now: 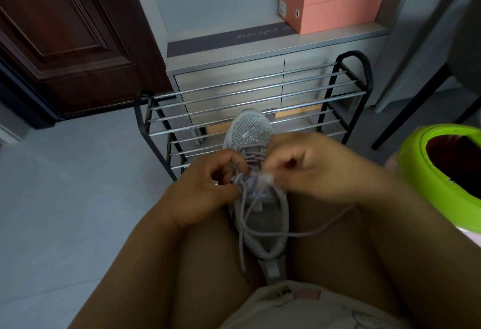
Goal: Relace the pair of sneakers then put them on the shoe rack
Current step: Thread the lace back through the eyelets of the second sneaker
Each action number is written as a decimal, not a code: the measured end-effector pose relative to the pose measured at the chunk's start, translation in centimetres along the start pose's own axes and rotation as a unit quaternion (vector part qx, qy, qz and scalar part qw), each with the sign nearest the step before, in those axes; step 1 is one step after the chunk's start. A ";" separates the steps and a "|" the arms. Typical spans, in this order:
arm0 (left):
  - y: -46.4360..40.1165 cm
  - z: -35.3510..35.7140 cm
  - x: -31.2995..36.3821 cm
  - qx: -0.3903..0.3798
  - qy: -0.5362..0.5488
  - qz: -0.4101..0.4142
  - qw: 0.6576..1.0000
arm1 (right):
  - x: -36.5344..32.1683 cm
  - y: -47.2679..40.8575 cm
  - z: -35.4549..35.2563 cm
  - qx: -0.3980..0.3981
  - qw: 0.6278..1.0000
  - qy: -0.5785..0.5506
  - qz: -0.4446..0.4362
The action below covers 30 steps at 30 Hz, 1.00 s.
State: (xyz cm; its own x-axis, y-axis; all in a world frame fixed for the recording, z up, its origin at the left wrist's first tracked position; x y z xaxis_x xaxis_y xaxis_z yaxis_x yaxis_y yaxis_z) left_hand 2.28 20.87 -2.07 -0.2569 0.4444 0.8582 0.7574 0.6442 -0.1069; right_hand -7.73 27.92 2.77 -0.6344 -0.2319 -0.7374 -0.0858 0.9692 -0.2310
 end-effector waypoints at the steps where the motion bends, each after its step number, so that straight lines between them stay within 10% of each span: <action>1: 0.0 0.0 0.0 -0.003 0.014 -0.005 1.000 | 1.0 -0.1 -1.6 0.066 0.996 -0.047 0.033; 4: -0.1 -0.1 0.5 0.007 0.022 -0.006 1.000 | 3.5 0.3 -4.4 0.188 0.971 -0.110 0.097; 14: -0.8 2.1 1.9 -0.011 -0.216 -0.003 0.976 | 5.4 0.4 0.6 -0.027 0.990 0.039 0.136; 20: -0.2 0.0 2.5 -0.002 0.075 -0.009 0.997 | 5.5 0.4 0.0 0.009 0.990 0.020 0.139; 26: 0.3 -1.8 2.1 -0.002 0.347 0.005 0.938 | 6.4 0.5 -0.2 0.029 0.985 0.003 0.171; 30: -0.4 -2.4 2.5 0.033 0.057 0.023 0.998 | 6.3 0.5 0.5 -0.006 0.981 -0.010 0.191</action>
State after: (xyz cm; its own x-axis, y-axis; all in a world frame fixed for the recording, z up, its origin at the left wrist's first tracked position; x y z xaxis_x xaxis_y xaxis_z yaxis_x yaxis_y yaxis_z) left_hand 2.79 20.19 1.37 -0.1500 0.4033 0.9027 0.7249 0.6657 -0.1769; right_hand -11.38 26.90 -2.36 -0.6072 0.1479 -0.7807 0.1465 0.9865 0.0730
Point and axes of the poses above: each hand's wrist, its own y-axis away from the middle knuckle, its own z-axis out of the palm, x = y × z, the point moved 9 cm from there along -y, towards the middle knuckle, and after that the axes turned 6 degrees about x, right-handed, at the moved point
